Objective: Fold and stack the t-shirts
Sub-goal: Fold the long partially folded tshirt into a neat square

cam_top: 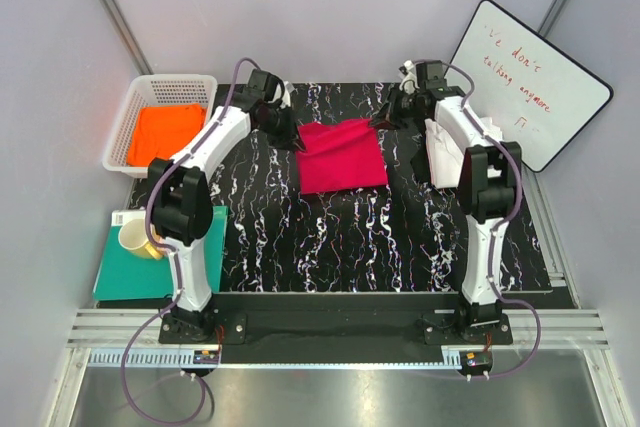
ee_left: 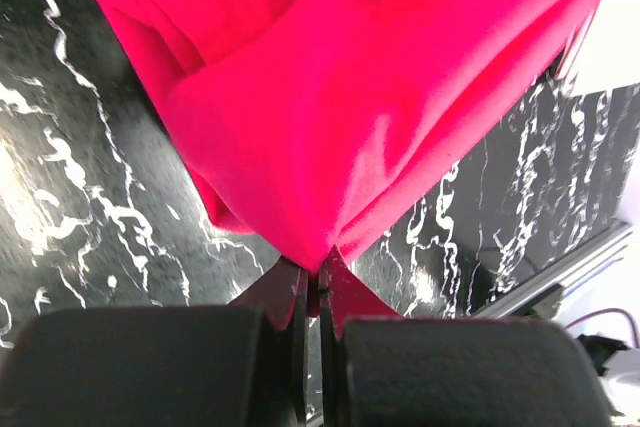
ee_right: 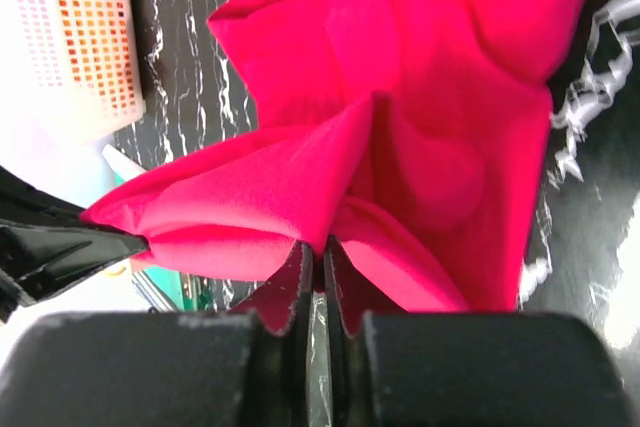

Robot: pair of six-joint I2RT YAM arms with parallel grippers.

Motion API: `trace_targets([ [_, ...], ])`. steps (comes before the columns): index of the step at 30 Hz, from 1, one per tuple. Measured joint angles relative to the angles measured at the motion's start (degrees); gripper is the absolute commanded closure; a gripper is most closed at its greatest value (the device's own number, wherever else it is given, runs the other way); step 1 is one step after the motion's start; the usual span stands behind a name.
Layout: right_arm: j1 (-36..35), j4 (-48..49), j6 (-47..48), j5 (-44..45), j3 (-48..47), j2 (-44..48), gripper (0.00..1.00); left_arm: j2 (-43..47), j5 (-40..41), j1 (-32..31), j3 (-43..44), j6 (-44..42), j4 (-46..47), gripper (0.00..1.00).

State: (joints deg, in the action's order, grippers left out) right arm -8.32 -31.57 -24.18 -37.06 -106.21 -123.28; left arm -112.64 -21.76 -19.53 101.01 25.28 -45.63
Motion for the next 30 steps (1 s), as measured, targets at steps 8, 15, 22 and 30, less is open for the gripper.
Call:
trace_targets([
  [8,-1.97,0.79,-1.64,3.37,-16.83,-11.28,0.5,-8.52,-4.79,4.96,3.37,1.03,2.51,0.01],
  [15,-2.19,2.25,-2.6,8.59,-23.45,-12.15,0.24,-7.65,-6.38,6.29,2.45,0.55,3.32,0.01],
  [22,-2.45,1.55,-2.8,7.23,-20.79,-8.41,0.19,7.76,-6.45,6.43,-7.76,-0.52,2.93,0.01],
  [30,-3.98,-2.69,-2.23,6.38,-25.24,-12.41,0.26,14.19,-6.45,8.02,-9.07,-2.47,1.01,0.01],
])
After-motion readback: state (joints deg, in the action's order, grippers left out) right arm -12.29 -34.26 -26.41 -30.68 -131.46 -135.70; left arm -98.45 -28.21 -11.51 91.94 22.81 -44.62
